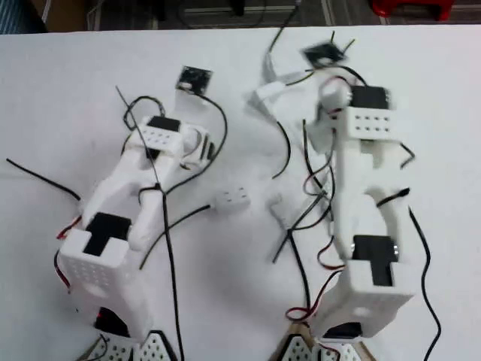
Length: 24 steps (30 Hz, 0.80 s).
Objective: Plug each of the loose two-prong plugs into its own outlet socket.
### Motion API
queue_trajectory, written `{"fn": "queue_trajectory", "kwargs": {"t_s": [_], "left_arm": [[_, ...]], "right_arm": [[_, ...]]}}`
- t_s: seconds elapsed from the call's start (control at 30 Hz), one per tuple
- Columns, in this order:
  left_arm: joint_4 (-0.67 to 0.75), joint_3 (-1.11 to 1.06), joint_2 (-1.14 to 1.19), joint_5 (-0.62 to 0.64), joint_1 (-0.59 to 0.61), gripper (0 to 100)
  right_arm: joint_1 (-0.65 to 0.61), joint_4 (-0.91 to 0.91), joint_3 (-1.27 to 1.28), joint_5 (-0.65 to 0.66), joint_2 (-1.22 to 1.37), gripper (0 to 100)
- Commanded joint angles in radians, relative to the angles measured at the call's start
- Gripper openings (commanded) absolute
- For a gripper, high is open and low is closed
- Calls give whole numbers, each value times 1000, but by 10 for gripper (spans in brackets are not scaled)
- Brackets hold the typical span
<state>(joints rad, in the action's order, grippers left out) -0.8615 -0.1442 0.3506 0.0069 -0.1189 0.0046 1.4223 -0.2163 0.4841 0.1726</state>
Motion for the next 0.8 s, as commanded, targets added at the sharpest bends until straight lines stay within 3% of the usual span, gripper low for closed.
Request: {"fn": "queue_trajectory", "kwargs": {"t_s": [0.0,0.13,0.23,0.4,0.53,0.77], "left_arm": [[40,0,-70,86,54,195],[40,0,-70,104,64,195],[41,0,-70,107,64,195],[41,6,-70,110,104,195],[94,2,-70,130,176,195],[100,8,-70,282,285,195]], "right_arm": [[-28,108,-207,120,-122,38],[-64,309,-296,239,-168,38],[-65,300,-149,276,-209,38],[-142,297,190,474,-262,38],[-226,243,410,522,-326,38],[-479,21,806,543,-427,38]]}}
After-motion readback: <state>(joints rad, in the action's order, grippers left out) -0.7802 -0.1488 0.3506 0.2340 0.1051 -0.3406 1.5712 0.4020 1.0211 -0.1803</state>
